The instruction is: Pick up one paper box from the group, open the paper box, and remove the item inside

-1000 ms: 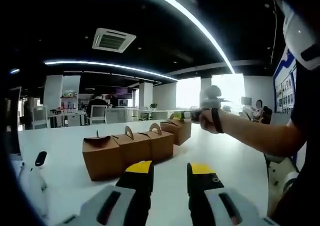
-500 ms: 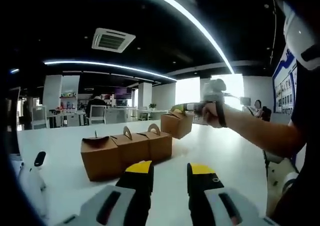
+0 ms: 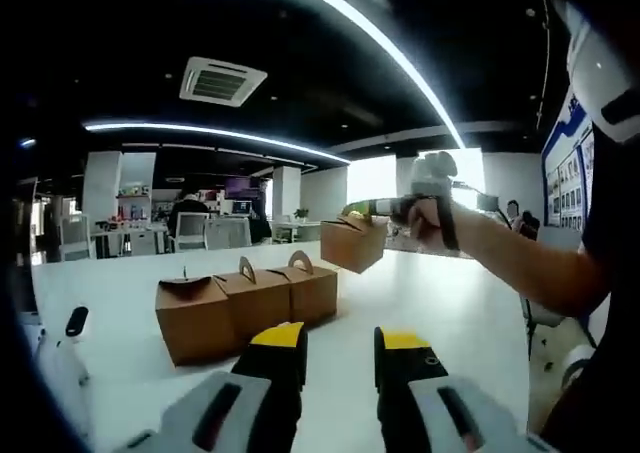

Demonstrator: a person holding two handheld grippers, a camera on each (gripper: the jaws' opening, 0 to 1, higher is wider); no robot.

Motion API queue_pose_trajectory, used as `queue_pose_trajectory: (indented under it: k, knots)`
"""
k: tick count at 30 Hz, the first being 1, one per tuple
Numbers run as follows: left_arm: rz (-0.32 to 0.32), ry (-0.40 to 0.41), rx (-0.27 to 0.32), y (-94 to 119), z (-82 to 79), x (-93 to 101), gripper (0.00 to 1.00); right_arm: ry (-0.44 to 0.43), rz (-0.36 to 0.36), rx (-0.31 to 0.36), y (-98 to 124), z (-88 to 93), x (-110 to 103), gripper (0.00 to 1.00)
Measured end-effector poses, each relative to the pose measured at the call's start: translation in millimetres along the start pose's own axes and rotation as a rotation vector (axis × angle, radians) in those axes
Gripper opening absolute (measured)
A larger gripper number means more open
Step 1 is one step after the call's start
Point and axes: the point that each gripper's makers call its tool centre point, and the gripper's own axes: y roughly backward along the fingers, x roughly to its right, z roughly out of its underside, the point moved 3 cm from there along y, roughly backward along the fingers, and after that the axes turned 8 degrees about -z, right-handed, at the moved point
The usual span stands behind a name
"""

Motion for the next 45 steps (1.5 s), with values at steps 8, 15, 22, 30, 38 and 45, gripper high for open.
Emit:
queue_pose_trajectory:
  k: [8,15,22,30,38,45]
  knots:
    - [-0.012,-0.003,0.006,5.2,-2.6,-3.6,0.29,-0.012,-0.051,0.028,13.0,-12.5,-14.7,0.03]
    - [-0.028,-0.016,-0.007,8.2,1.0,-8.9,0.29,-0.020,-0.146,0.052,31.8,-26.6,-34.0,0.03]
    - [-0.034,-0.019,-0.014,10.9,2.3,-11.3,0.29,-0.065,-0.243,0.062,42.5,-27.9,-47.9,0.03]
    - [-0.051,-0.009,-0.018,12.6,5.0,-14.1,0.29,-0.085,-0.334,0.055,48.9,-23.4,-64.3,0.03]
    - [-0.047,-0.004,-0.025,10.6,8.0,-11.7,0.29,-0.102,-0.390,0.044,52.9,-16.1,-75.0,0.03]
    - [-0.036,0.003,-0.029,8.6,9.4,-8.0,0.29,-0.103,-0.427,0.039,55.3,-13.2,-81.3,0.03]
